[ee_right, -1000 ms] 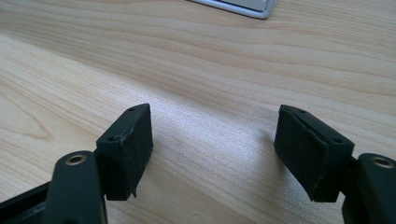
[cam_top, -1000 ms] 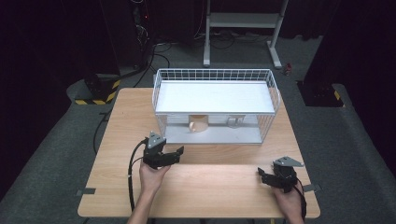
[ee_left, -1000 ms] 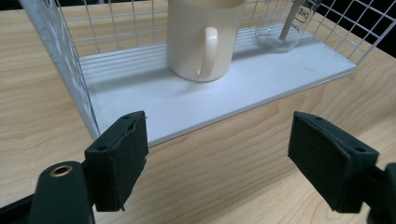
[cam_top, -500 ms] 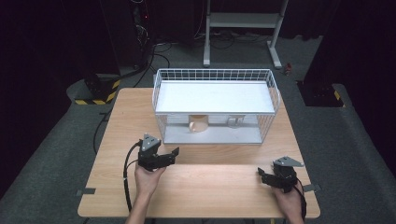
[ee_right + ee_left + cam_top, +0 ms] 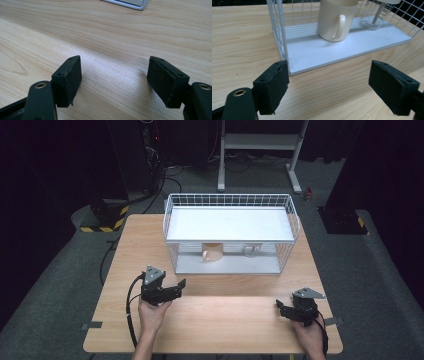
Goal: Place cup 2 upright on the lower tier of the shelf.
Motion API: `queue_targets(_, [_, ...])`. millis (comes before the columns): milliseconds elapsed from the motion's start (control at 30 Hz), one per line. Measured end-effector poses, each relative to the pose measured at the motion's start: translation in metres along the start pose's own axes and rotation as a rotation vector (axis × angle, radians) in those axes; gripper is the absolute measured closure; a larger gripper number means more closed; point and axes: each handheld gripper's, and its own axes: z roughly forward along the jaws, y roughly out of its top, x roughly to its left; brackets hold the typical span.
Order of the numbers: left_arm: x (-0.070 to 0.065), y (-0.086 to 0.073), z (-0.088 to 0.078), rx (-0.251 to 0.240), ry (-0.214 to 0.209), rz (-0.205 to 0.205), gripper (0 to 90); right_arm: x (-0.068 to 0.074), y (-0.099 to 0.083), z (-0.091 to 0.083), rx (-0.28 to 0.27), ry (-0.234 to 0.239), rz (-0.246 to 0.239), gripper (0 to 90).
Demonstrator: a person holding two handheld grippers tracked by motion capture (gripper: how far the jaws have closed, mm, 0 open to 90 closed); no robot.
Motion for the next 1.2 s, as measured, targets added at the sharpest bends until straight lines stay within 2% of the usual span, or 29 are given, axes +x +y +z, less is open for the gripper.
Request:
queue_targets(400, [0.008, -0.005, -0.006, 0.007, 0.034, -0.013, 16.5, 0.000, 0.000, 0.000, 0.000, 0.000, 0.000, 28.2])
queue_targets(600, [0.013, -0.008, -0.010, 0.001, 0.066, -0.013, 16.0, 0.000, 0.000, 0.000, 0.000, 0.000, 0.000, 28.2])
queue_targets(1000, [0.023, -0.017, -0.015, 0.020, 0.092, -0.031, 15.5, 0.000, 0.000, 0.000, 0.000, 0.000, 0.000, 28.2])
queue_targets(1200, [0.024, -0.020, -0.013, 0.030, 0.108, -0.019, 15.5, 0.000, 0.000, 0.000, 0.000, 0.000, 0.000, 28.2])
